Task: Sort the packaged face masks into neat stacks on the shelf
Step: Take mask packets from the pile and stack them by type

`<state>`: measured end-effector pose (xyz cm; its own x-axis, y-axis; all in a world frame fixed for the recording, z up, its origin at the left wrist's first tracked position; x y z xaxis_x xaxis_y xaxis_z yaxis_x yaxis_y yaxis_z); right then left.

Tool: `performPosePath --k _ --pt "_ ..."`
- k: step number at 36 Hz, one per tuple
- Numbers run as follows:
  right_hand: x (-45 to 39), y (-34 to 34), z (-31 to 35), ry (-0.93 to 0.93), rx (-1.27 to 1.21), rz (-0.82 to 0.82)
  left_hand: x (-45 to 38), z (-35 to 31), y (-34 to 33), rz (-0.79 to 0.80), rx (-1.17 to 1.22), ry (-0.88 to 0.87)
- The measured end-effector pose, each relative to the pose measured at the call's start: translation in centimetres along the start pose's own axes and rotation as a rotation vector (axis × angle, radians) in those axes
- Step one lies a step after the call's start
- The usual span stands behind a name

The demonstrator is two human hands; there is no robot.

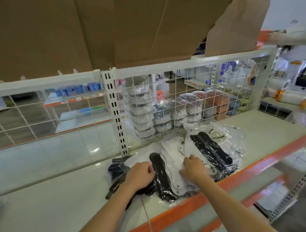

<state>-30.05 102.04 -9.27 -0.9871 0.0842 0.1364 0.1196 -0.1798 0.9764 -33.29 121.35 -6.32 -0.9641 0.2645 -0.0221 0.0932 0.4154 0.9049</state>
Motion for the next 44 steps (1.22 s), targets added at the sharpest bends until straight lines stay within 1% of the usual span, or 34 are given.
performPosePath --k 4,7,10,17,24,27,32,37,41,44 --pt "-0.1 -0.2 0.0 0.076 0.002 -0.044 -0.3 -0.6 -0.7 -0.001 0.031 0.033" --pt "0.0 -0.3 0.3 0.09 0.019 -0.097 -0.5 -1.0 -1.0 -0.007 0.05 0.037" --pt "-0.1 -0.2 0.4 0.083 0.008 -0.113 -0.6 -1.1 -1.2 -0.019 0.082 0.056" --pt "-0.6 0.1 -0.2 0.039 -0.123 -0.127 -0.8 -1.1 -1.5 -0.027 0.181 0.096" --pt "-1.0 0.3 -0.8 0.053 -0.332 -0.056 -2.1 -1.8 -2.0 -0.019 0.28 0.107" --pt "-1.3 0.5 -1.1 0.03 -0.384 -0.058 -2.4 -2.3 -2.3 -0.013 0.296 0.09" --pt "-1.8 0.8 -1.6 -0.011 -0.362 -0.059 -2.6 -2.3 -2.6 0.001 0.311 0.094" --pt "-1.8 0.6 -1.3 -0.037 -0.208 0.031 -2.4 -1.8 -2.6 0.015 0.314 0.104" --pt "-1.5 0.9 -1.0 0.025 -0.212 -0.021 -2.2 -1.1 -2.4 0.015 0.318 0.122" --pt "-1.2 0.8 -0.6 0.074 -0.145 -0.036 -2.1 -0.9 -2.3 0.017 0.321 0.127"
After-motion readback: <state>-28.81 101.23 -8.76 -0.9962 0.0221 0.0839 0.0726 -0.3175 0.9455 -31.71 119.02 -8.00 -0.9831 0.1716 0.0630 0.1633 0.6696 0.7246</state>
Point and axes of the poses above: each hand's wrist, its own x-axis away from the middle knuckle, its own y-axis out of the back of the hand, z = x × y, the point moved 4 cm from there along -x, towards the middle knuckle, and after that the axes turned 7 degrees about -y, right-handed, at the moved point
